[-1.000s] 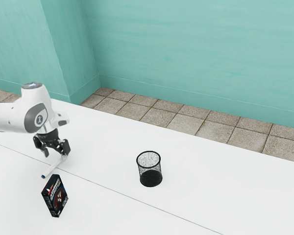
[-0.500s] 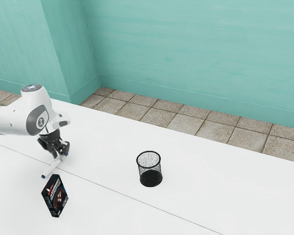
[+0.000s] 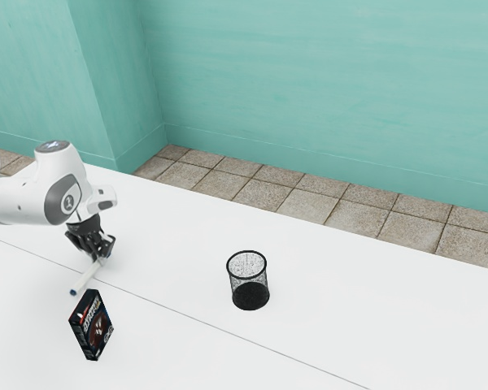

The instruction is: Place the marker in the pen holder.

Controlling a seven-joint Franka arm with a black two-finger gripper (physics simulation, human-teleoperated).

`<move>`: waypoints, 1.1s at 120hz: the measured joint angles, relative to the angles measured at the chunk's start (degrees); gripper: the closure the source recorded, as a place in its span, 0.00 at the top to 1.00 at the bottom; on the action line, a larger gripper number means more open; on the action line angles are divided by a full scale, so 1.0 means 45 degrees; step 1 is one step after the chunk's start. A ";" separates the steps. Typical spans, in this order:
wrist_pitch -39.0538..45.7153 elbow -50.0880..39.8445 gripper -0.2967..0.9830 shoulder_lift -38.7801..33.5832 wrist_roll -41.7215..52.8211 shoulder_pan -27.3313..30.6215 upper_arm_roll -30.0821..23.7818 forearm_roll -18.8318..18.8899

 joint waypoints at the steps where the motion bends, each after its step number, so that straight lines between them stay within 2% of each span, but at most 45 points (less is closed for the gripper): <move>1: 0.0000 0.0004 0.24 -0.0002 0.0001 -0.0001 0.0000 0.0002; 24: -0.0334 0.0480 0.23 -0.0856 -0.0016 -0.0474 -0.0104 0.0046; 34: -0.0694 0.0844 0.22 -0.1937 -0.0030 -0.1441 -0.0139 -0.0197; 45: -0.1167 0.1901 0.22 -0.2336 -0.0057 -0.2806 -0.0146 -0.0475; 69: -0.1907 0.2715 0.22 -0.3024 -0.0191 -0.4036 -0.0117 -0.0741; 132: -0.2826 0.2799 0.21 -0.3369 -0.1256 -0.7286 -0.0098 -0.0755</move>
